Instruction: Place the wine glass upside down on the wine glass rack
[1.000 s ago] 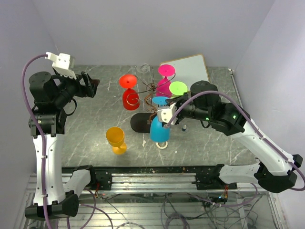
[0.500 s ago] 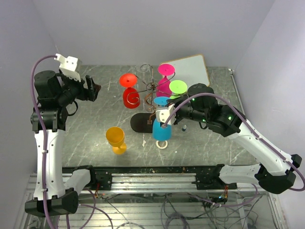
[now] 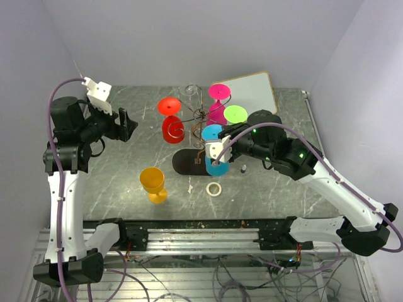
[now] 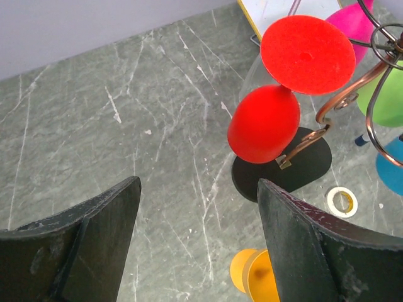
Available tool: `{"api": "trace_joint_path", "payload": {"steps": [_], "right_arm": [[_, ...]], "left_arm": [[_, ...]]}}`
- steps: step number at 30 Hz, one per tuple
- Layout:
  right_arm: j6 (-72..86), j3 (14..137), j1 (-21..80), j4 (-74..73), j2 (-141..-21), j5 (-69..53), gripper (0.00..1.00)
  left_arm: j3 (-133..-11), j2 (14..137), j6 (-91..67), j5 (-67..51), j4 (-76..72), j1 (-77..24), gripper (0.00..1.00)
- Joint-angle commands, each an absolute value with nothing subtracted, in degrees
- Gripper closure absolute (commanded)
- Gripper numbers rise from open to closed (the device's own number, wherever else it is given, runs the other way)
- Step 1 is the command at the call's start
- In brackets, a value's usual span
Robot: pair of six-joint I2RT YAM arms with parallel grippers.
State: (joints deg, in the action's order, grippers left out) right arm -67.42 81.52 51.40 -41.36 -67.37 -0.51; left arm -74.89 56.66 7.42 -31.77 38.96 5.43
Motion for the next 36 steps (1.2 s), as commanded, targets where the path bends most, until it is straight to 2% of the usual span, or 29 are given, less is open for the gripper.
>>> {"api": "trace_joint_path", "payload": {"steps": [1, 7, 12, 15, 17, 20, 27, 34, 36], "right_arm": [[-67.12, 80.51, 50.96, -39.56, -66.74, 0.32, 0.68], [-66.85, 78.93, 49.79, -38.95, -65.69, -0.01, 0.63], [-66.39, 78.14, 47.98, -38.87, -63.95, -1.56, 0.52], [-65.57, 78.12, 45.83, -39.33, -62.64, -4.69, 0.37], [-64.99, 78.29, 44.39, -39.86, -61.52, -6.36, 0.32], [-63.67, 78.57, 41.57, -40.52, -59.48, -10.23, 0.29], [-60.75, 80.11, 34.21, -42.66, -54.63, -18.6, 0.25], [-59.48, 79.34, 28.63, -42.96, -51.59, -21.81, 0.25], [-59.42, 78.79, 26.9, -43.16, -51.18, -22.51, 0.25]], "left_arm": [[-73.55, 55.99, 9.39, -34.87, 39.07, 6.07, 0.15], [-71.83, 56.59, 11.46, -36.79, 40.66, 5.98, 0.15], [-71.2, 58.08, 16.28, -38.12, 44.41, 6.05, 0.15], [-70.27, 58.8, 19.43, -39.75, 46.21, 5.93, 0.16], [-69.66, 59.05, 22.47, -41.97, 48.41, 5.81, 0.16], [-68.03, 58.95, 30.68, -46.0, 52.78, 5.23, 0.15], [-63.75, 58.45, 44.83, -42.53, 58.99, 1.81, 0.17], [-58.7, 57.79, 47.98, -35.08, 56.87, -6.07, 0.2], [-57.56, 58.12, 46.61, -33.5, 55.27, -7.9, 0.25]]}}
